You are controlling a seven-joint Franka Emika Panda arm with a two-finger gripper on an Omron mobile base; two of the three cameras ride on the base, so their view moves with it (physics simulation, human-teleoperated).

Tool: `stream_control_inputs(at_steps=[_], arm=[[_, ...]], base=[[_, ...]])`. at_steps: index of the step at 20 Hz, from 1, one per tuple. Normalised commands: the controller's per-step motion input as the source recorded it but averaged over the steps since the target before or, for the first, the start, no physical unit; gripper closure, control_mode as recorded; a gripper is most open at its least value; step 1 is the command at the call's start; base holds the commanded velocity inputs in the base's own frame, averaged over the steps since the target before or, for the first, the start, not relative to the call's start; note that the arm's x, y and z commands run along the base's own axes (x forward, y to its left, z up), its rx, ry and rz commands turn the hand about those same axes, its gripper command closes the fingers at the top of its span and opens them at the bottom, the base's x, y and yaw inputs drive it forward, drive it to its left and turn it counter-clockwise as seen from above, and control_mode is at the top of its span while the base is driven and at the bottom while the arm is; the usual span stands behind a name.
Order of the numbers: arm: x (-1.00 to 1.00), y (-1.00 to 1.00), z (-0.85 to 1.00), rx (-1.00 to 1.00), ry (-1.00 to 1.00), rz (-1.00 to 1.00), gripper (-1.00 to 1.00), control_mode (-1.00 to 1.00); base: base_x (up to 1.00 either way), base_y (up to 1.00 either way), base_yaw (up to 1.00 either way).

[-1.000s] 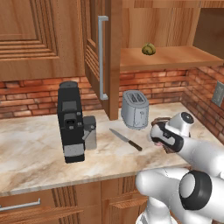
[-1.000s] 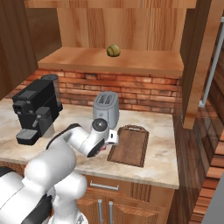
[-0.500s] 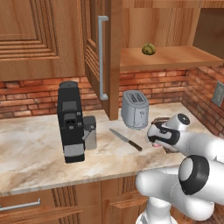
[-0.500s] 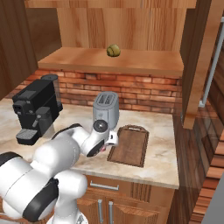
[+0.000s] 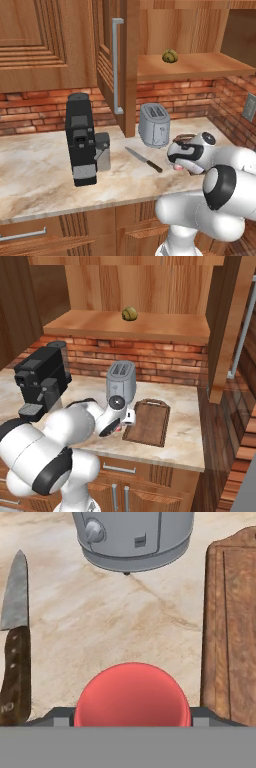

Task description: Pick the bread, place it on the cutting board, pick the jam, place it on the counter, and close the cabinet.

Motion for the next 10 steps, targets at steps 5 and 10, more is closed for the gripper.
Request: stream_control_inputs(at_steps=[5,10], arm=[[0.00,0.06,-0.26,0.00,0.00,0.00,1.00,-1.00],[0.00,0.12,-0.24,0.00,0.00,0.00,1.00,-1.00]], base=[[0.00,0.00,0.00],[0.00,0.00,0.00]])
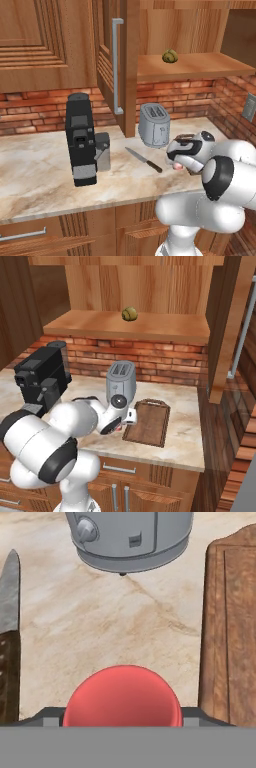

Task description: Pick the bread, place it on the cutting board, pick the jam, place it on the counter, and close the cabinet.

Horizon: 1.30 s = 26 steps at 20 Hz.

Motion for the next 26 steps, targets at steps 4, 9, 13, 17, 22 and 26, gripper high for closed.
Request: stream_control_inputs(at_steps=[4,9,13,17,22,26], arm=[[0.00,0.09,-0.22,0.00,0.00,0.00,1.00,-1.00],[0.00,0.01,-0.07,0.00,0.00,0.00,1.00,-1.00],[0.00,0.00,0.00,0.00,0.00,0.00,1.00,-1.00],[0.00,0.00,0.00,0.00,0.00,0.00,-1.00,-1.00],[0.00,0.00,0.00,0.00,0.00,0.00,-1.00,-1.00],[-0.01,0.00,-0.06,0.00,0.00,0.00,-1.00,-1.00]], base=[[0.00,0.00,0.00],[0.00,0.00,0.00],[0.00,0.00,0.00],[0.00,0.00,0.00],[0.00,0.00,0.00],[0.00,0.00,0.00]])
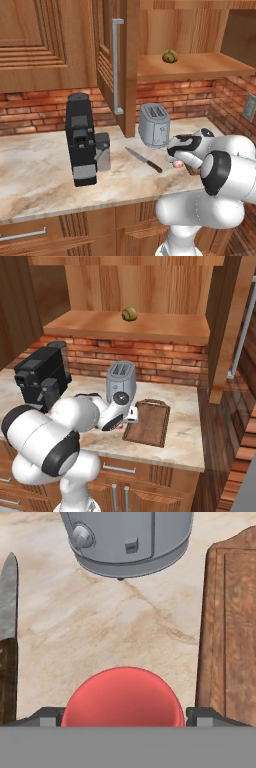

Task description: Pick the bread, place it on the cutting board, pick the jam, place it on the counter, and close the cabinet.

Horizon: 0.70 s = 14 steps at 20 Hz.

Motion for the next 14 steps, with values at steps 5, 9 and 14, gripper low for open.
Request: stream_control_inputs(at_steps=[5,9,14], arm=[[-0.09,0.00,-0.12,0.00,0.00,0.00,-1.00,-1.00],[-0.20,0.00,-0.04,0.00,0.00,0.00,-1.00,-1.00],[-0.28,0.00,0.00,0.00,0.00,0.00,-1.00,-1.00]], base=[[0.00,0.00,0.00],[0.00,0.00,0.00],[0.00,0.00,0.00]])
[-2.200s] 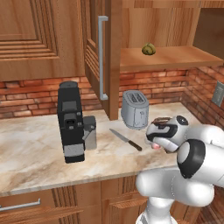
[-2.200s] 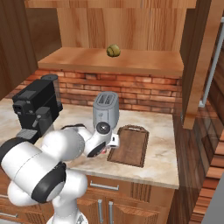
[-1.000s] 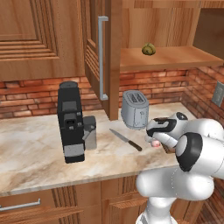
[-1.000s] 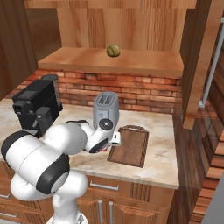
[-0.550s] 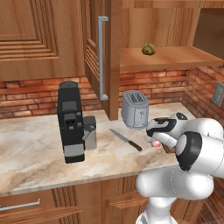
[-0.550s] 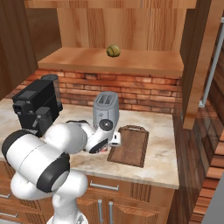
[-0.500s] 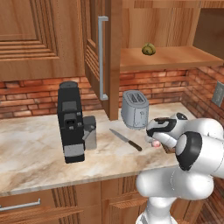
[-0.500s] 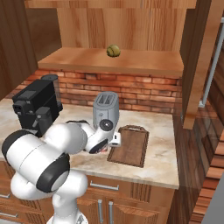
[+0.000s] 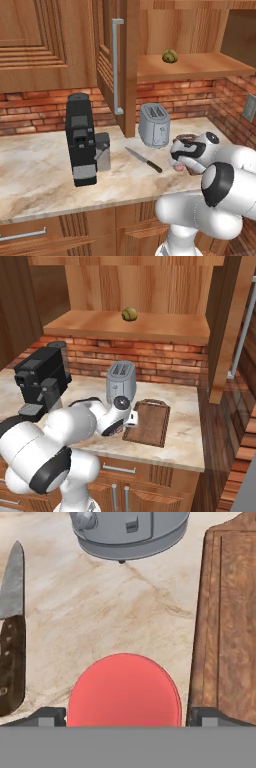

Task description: Pick the bread, place it on the cutting board, pick the jam, place it on the counter, and close the cabinet.

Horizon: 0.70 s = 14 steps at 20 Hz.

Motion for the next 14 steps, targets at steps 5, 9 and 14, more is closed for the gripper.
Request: stream_control_inputs(at_steps=[5,9,14], arm=[[-0.19,-0.01,0.02,0.00,-0.03,0.00,-1.00,-1.00],[-0.07,-0.01,0.14,0.00,-0.04,0.00,-1.00,-1.00],[-0.10,-0.01,0.07,0.00,-0.08,0.00,-1.00,-1.00]], base=[[0.00,0.00,0.00],[0.00,0.00,0.00],[0.00,0.00,0.00]])
